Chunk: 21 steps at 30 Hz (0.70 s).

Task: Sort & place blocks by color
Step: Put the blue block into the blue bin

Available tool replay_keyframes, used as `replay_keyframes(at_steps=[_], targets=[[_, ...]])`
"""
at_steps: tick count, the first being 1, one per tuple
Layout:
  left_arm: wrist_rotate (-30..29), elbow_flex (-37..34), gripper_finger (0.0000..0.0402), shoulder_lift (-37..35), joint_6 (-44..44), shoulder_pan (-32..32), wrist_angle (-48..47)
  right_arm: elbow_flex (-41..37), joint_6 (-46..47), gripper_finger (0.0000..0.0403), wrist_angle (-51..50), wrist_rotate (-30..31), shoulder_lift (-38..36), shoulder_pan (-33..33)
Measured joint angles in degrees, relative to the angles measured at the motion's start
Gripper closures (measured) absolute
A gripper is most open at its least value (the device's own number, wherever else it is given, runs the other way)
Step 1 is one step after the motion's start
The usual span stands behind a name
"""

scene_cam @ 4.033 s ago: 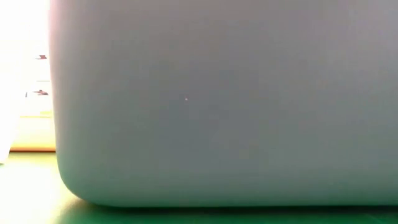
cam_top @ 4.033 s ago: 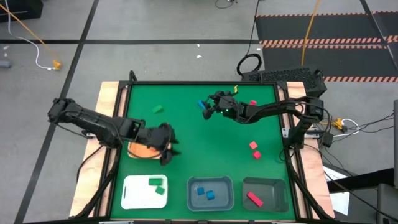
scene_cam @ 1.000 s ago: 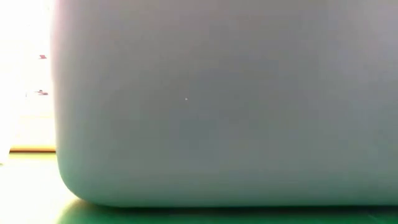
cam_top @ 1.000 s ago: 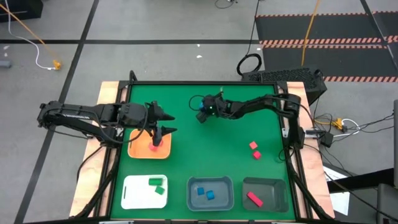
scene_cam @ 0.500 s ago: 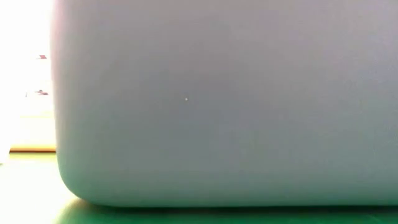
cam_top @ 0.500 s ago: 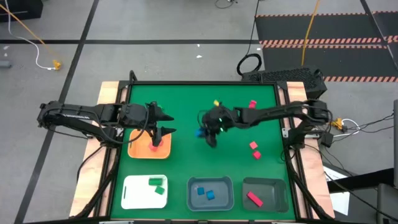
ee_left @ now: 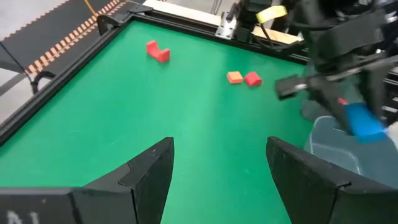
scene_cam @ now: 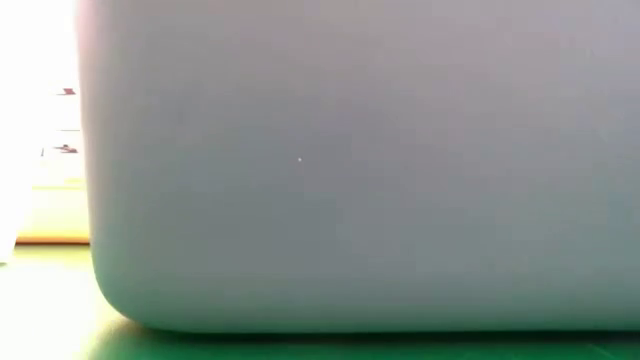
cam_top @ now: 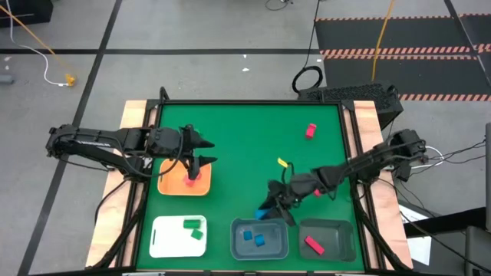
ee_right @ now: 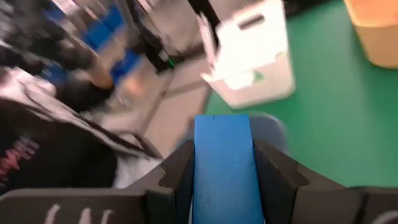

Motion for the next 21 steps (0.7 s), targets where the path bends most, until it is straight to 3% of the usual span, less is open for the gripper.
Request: replay_keyframes(at_steps=[11,21], targets=[[-0.23,0.00,0.0146,0.00,-1.27,0.02,0.17,-1.64,3.42,0.0287,7.98,12.92,1.94,10.13],[-0.25,0.00,0.0146,0.00,-3.83,-0.35,0.17,-1.51,9.69,0.0287,22.26,12.96,13.28,13.65]])
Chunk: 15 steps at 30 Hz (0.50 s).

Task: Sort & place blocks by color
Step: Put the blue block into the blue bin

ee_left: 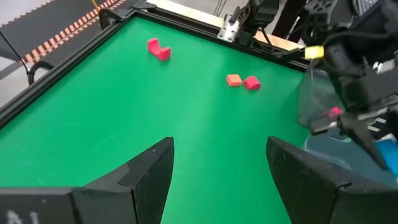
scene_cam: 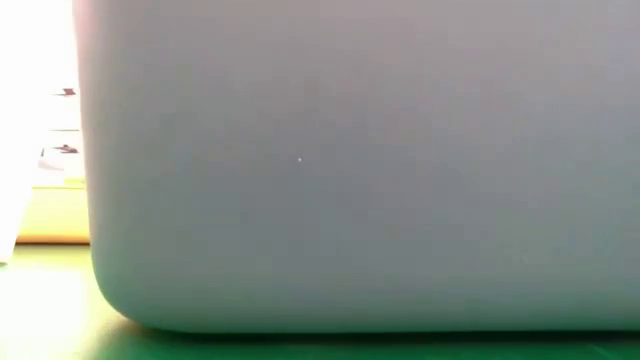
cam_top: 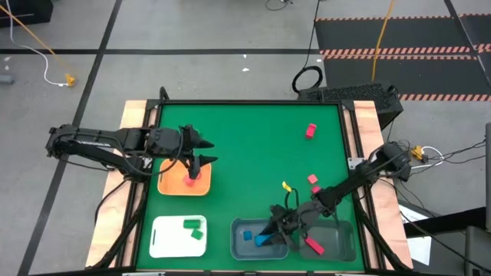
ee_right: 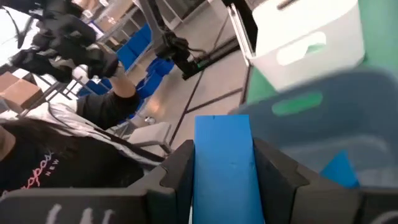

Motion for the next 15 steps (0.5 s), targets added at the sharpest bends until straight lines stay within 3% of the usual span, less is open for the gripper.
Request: replay_keyframes(at_steps=[6,15], targets=[[0.02,0.00,0.0146,0.00,-0.34,-1.60,0.00,1.10,2.23,0.0286,5.50,-0.22,5.19,1.03],[0.02,0.00,0.0147,0.00,0.35,-3.21,0.00,1.14,2.22,0.0277,6.61,-0.22,5.43,0.93]])
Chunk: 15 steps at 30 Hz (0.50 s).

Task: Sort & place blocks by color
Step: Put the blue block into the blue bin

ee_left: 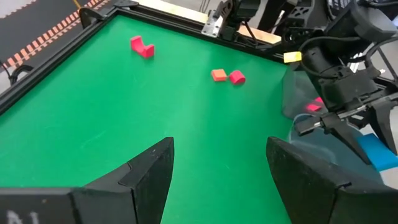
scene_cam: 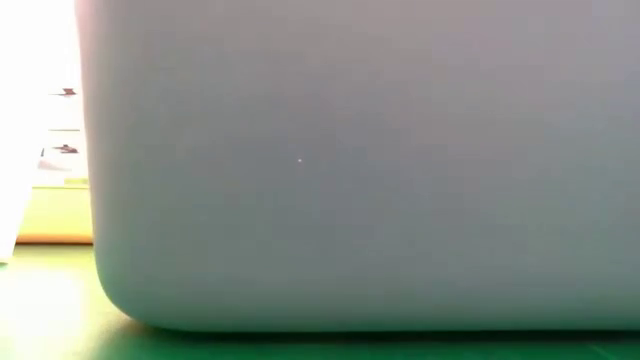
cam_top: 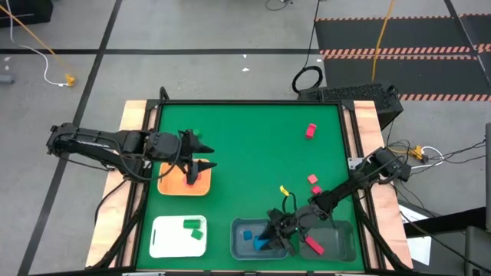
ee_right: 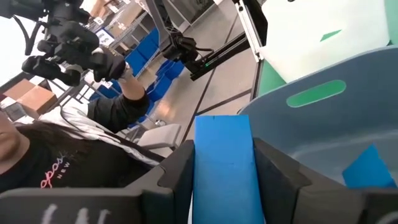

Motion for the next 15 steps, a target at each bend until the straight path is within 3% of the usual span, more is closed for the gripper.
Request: replay_keyframes(at_steps=[15], targets=[[0.00,0.00,0.0146,0.00,0.65,-0.09,-0.02,0.02,0.00,0.0226,1.38,-3.02,-0.16,-2.07]])
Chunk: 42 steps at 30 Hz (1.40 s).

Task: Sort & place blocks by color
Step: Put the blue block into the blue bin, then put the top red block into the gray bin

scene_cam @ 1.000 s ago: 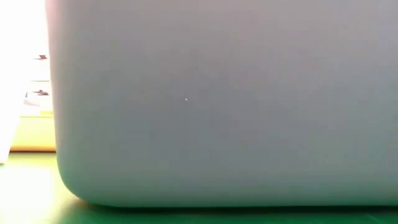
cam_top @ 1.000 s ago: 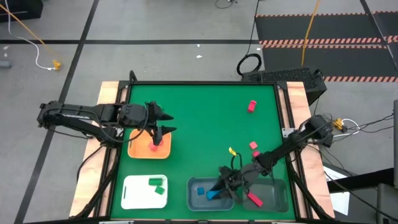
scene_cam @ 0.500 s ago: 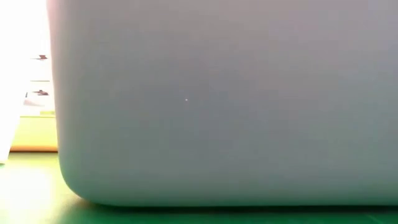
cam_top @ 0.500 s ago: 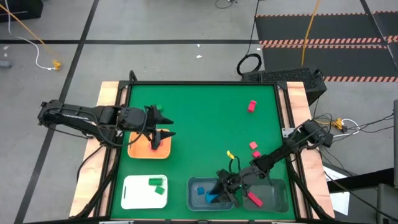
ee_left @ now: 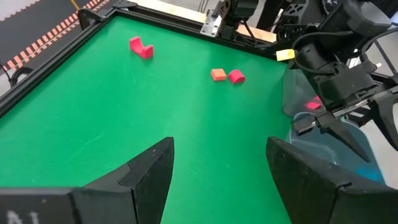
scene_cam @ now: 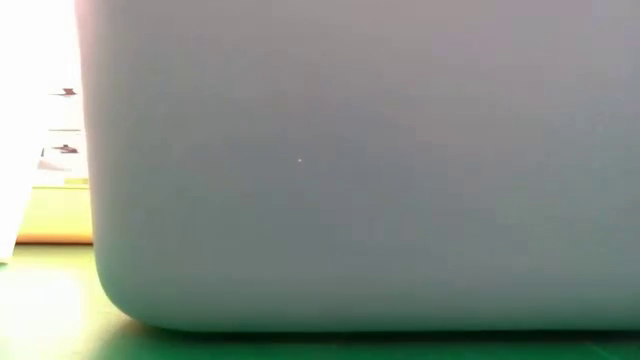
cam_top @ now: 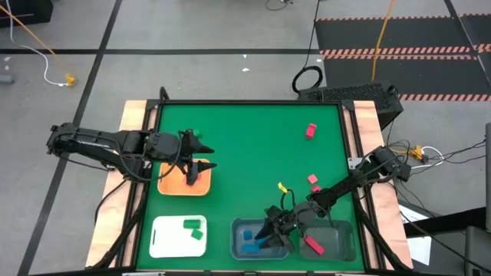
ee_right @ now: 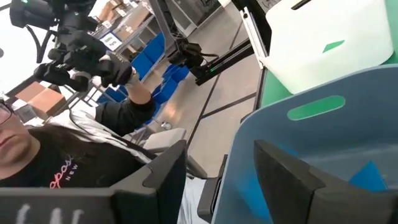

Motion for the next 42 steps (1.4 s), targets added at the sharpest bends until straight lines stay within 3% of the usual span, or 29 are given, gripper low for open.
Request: replay_keyframes(at_steps=[7,11,14,19,23,27,33,38,42], targets=[[0.00,0.00,0.0146,0.00,0.14,0.02,0.00,0.02,-0.39,0.0209,-0.33,-0.06,-0.47,-0.17],[0.00,-0.01,0.0146,0.00,0.14,0.02,0.00,0.00,-0.43,0.0209,-4.49,-2.78,-4.23,-2.16],[0.00,0.00,0.0146,0.00,0.56,0.02,-0.01,-0.15,-2.42,0.0209,-13.10,-2.97,-9.74,-4.24],[0.00,-0.01,0.0146,0.00,1.99,0.02,-0.02,-0.35,-7.41,0.0209,-35.54,-2.23,-20.50,-9.78],[-0.37,0.00,0.0146,0.00,2.91,0.09,-0.02,-0.35,-8.93,0.0209,-50.87,5.02,-28.79,-14.92],[-4.83,-0.02,0.0146,0.00,3.16,0.11,0.00,-0.35,-4.33,0.0209,-66.09,18.53,-35.02,-19.73],[-12.71,-0.02,0.0146,0.00,4.54,1.13,0.00,-0.44,0.04,0.0209,-83.98,35.19,-38.08,-26.06],[-13.89,-0.02,0.0146,0.00,6.71,4.15,0.00,-6.37,8.96,0.0208,-82.56,43.70,-38.05,-29.65],[-13.99,-0.02,0.0146,0.00,8.35,6.92,0.00,-13.49,16.32,0.0198,-75.61,43.40,-38.00,-31.47]])
